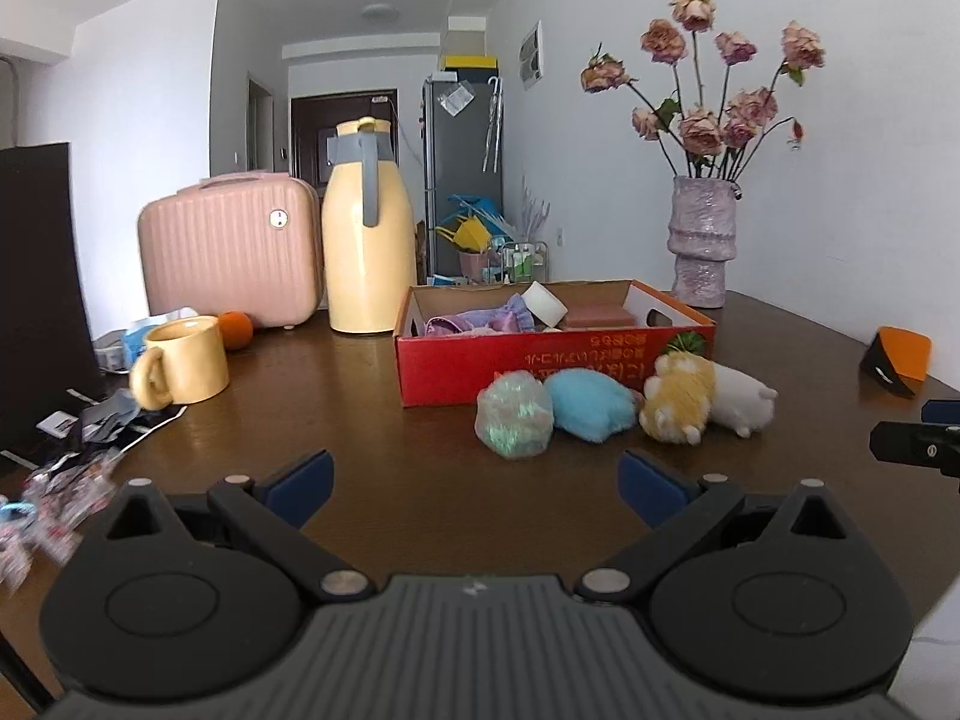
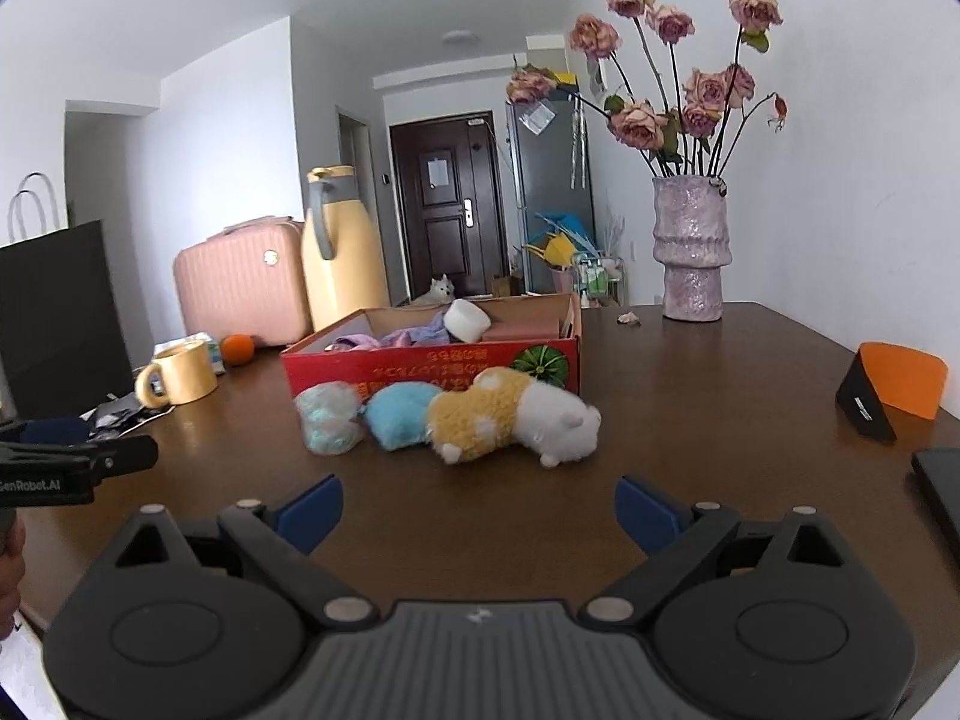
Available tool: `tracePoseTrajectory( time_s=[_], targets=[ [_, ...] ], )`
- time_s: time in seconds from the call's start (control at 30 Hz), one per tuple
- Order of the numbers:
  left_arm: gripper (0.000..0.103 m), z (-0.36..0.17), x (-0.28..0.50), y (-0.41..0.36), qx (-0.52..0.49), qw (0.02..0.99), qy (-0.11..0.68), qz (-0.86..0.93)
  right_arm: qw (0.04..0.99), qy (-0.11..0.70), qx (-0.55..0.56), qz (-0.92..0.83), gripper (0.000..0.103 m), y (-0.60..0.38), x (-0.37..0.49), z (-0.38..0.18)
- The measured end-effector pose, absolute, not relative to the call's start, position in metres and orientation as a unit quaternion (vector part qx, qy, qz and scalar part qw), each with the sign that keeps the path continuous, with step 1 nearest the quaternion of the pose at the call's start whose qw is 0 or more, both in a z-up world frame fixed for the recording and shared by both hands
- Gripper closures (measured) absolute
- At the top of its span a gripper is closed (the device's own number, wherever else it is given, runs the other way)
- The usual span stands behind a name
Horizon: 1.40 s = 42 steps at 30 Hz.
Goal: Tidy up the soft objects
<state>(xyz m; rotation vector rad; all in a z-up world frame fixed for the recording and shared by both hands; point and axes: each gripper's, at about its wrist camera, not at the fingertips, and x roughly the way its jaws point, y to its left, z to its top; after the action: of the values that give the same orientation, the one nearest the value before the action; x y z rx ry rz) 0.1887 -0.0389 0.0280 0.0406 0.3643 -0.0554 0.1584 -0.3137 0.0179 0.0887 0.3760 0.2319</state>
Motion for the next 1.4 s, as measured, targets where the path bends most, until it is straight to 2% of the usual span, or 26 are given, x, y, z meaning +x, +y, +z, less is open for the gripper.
tracePoseTrajectory(
  time_s=[0.13, 0.23, 0.3, 0.37, 0.4, 0.53, 0.6, 0.67, 0.77, 0.93, 1.1, 1.4],
  targets=[
    [0.001, 0.026, 0.239, -0.044, 0.025, 0.980, 0.194, -0.032, 0.975, 0.194, 0.038, 0.105, 0.011, -0.317, 0.202, 0.024],
    [0.007, 0.022, 0.276, -0.049, 0.025, 0.979, 0.201, -0.037, 0.973, 0.202, 0.040, 0.099, 0.012, -0.320, 0.236, 0.026],
    [0.011, 0.018, 0.302, -0.052, 0.023, 0.976, 0.212, -0.043, 0.972, 0.206, 0.045, 0.103, 0.019, -0.320, 0.257, 0.027],
    [0.023, 0.012, 0.327, -0.057, 0.026, 0.972, 0.230, -0.042, 0.969, 0.210, 0.054, 0.115, 0.034, -0.316, 0.281, 0.027],
    [0.025, 0.009, 0.336, -0.058, 0.028, 0.970, 0.239, -0.041, 0.967, 0.215, 0.055, 0.127, 0.038, -0.312, 0.294, 0.027],
    [0.035, -0.005, 0.368, -0.058, 0.019, 0.962, 0.269, -0.049, 0.954, 0.228, 0.050, 0.186, 0.064, -0.286, 0.355, 0.025],
    [0.048, -0.011, 0.378, -0.055, 0.005, 0.957, 0.285, -0.057, 0.948, 0.243, 0.039, 0.202, 0.070, -0.269, 0.387, 0.020],
    [0.059, -0.015, 0.380, -0.052, -0.001, 0.954, 0.294, -0.065, 0.942, 0.267, 0.027, 0.203, 0.085, -0.254, 0.413, 0.009],
    [0.065, -0.015, 0.381, -0.045, -0.013, 0.954, 0.292, -0.064, 0.941, 0.285, -0.026, 0.182, 0.087, -0.240, 0.427, -0.007],
    [0.066, -0.014, 0.381, -0.039, -0.030, 0.953, 0.295, -0.063, 0.940, 0.298, -0.068, 0.150, 0.087, -0.240, 0.429, -0.006],
    [0.066, -0.012, 0.377, -0.038, -0.028, 0.955, 0.289, -0.060, 0.913, 0.357, -0.097, 0.175, 0.086, -0.227, 0.450, -0.008],
    [0.071, -0.008, 0.371, -0.040, -0.016, 0.959, 0.277, -0.062, 0.882, 0.409, -0.133, 0.192, 0.088, -0.214, 0.473, -0.009]
  ],
)
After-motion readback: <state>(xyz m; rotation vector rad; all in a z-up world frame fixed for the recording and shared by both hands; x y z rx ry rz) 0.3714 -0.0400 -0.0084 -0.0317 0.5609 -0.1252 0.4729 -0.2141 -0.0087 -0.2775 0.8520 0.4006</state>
